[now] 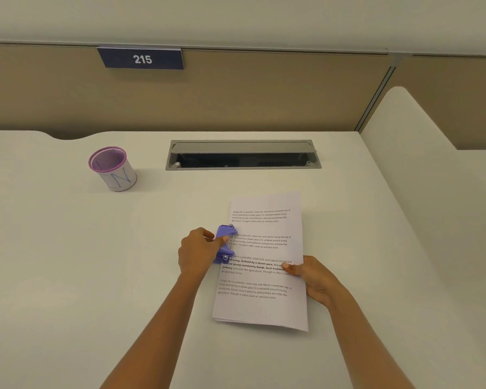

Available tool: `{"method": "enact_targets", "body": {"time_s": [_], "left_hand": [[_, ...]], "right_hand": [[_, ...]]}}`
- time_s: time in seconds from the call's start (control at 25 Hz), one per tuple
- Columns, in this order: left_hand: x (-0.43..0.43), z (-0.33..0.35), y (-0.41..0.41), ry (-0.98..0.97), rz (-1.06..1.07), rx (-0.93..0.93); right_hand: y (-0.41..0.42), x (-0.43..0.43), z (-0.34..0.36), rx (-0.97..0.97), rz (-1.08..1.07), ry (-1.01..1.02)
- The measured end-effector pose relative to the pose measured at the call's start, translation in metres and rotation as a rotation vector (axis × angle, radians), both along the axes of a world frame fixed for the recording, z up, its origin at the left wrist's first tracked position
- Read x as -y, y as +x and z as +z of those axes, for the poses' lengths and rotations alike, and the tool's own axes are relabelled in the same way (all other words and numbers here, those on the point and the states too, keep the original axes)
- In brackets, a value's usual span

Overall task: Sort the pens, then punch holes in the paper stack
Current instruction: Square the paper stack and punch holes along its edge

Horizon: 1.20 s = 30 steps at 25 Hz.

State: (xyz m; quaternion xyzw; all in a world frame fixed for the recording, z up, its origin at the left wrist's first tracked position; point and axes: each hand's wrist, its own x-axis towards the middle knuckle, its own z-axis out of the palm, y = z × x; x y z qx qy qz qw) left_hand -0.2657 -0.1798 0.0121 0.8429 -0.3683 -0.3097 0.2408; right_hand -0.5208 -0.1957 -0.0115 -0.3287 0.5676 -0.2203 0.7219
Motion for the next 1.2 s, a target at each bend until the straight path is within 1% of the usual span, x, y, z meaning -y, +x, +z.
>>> {"method": "enact_targets", "body": {"time_s": [0.12,0.24,0.32,0.56,1.0,1.2], "left_hand": [[0.004,-0.003,0.0,-0.043,-0.007,0.064],[0.018,-0.005,-0.006,-0.144,-0.028,0.233],[0.034,-0.007,-0.011,-0.168,-0.047,0.31],[0.049,-0.034,-0.015,-0.089,-0.092,0.382],[0.053,-0.053,-0.013,-0.065,-0.152,0.546],[0.052,-0.065,-0.009,-0.043,-0.118,0.543]], "right_hand": [[-0.001,0.0,-0.002,-0.005,0.005,0.006],[-0.001,0.0,0.0,-0.007,0.003,0.007],[-0.001,0.0,-0.002,-0.011,0.005,0.009],[0.0,0.0,-0.006,-0.034,0.022,-0.016],[-0.001,0.001,-0.004,-0.027,0.055,-0.013],[-0.004,0.002,-0.006,-0.032,0.089,-0.005]]}}
